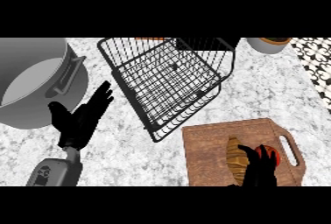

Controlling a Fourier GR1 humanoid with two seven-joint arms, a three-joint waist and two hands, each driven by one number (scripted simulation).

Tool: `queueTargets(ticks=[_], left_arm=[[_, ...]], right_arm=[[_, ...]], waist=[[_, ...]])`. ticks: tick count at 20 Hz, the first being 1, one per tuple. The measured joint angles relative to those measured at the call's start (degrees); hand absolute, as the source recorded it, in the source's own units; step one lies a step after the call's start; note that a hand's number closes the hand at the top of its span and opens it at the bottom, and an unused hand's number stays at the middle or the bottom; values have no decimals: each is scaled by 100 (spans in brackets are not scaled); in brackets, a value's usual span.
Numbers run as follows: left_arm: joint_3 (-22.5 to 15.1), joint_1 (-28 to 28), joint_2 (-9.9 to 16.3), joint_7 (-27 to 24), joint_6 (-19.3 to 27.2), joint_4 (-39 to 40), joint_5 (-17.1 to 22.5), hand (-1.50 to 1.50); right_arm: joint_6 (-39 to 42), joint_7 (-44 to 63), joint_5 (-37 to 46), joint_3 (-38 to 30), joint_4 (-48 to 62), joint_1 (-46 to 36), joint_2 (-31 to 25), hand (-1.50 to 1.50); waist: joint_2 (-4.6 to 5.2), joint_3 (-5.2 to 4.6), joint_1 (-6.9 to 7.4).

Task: Pick the croissant from the cutting board and place it in the tiered basket

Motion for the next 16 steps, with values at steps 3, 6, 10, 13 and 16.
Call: queueTargets(ticks=[3,6,10,13,16], left_arm=[[14,-29,-55,-85,13,99,-52,0],[-49,-6,-102,-76,46,56,-136,0],[-31,-69,-87,-96,-38,75,-95,0],[-89,-124,-111,-100,-100,85,-88,0],[-98,-182,-137,-80,-85,120,-104,0]], right_arm=[[-164,-200,-17,18,61,14,-35,150],[-251,-205,191,22,123,-36,37,150],[585,-787,-264,167,80,-360,-591,150],[1394,-1520,-546,389,43,-548,-1337,150],[2093,-2367,-1204,317,100,-998,-1867,150]], waist=[[-15,-12,-5],[-20,-25,-6],[15,6,121],[62,19,277],[90,72,295]])
